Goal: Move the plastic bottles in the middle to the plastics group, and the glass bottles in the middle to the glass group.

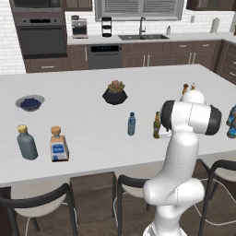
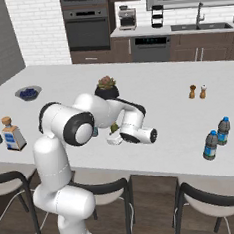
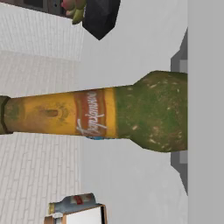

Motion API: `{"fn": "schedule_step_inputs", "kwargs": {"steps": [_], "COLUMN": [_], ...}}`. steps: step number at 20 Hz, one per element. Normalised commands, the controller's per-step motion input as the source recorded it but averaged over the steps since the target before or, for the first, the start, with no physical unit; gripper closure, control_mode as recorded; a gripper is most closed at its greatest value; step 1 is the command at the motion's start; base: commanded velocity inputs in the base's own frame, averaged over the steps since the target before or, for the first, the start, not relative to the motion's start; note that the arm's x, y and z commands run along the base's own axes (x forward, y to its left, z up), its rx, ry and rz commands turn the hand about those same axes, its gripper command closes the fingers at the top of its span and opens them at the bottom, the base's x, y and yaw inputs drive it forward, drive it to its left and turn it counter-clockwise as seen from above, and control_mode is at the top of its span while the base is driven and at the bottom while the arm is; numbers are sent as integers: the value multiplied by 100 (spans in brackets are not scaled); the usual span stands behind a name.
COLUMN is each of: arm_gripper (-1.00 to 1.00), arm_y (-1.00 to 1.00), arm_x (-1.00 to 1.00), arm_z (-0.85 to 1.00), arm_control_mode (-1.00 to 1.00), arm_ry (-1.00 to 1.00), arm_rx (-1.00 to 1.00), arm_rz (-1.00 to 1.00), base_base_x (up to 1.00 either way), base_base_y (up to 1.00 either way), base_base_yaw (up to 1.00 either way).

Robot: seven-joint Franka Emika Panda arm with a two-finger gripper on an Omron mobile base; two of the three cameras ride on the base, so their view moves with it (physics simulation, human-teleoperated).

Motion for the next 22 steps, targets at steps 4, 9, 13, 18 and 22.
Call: {"fn": "schedule_step_inputs", "kwargs": {"steps": [4,9,13,18,22], "arm_gripper": [100,100,100,100,100], "arm_y": [33,53,71,77,89], "arm_x": [-60,-59,-49,-48,-34], "arm_z": [17,23,29,24,13], "arm_control_mode": [-100,-100,-100,-100,-100], "arm_ry": [6,13,5,0,0], "arm_rx": [12,14,1,0,0], "arm_rz": [15,16,19,19,15], "base_base_x": [0,0,0,0,0], "base_base_y": [0,0,0,0,0], "base_base_yaw": [0,0,0,0,0]}}
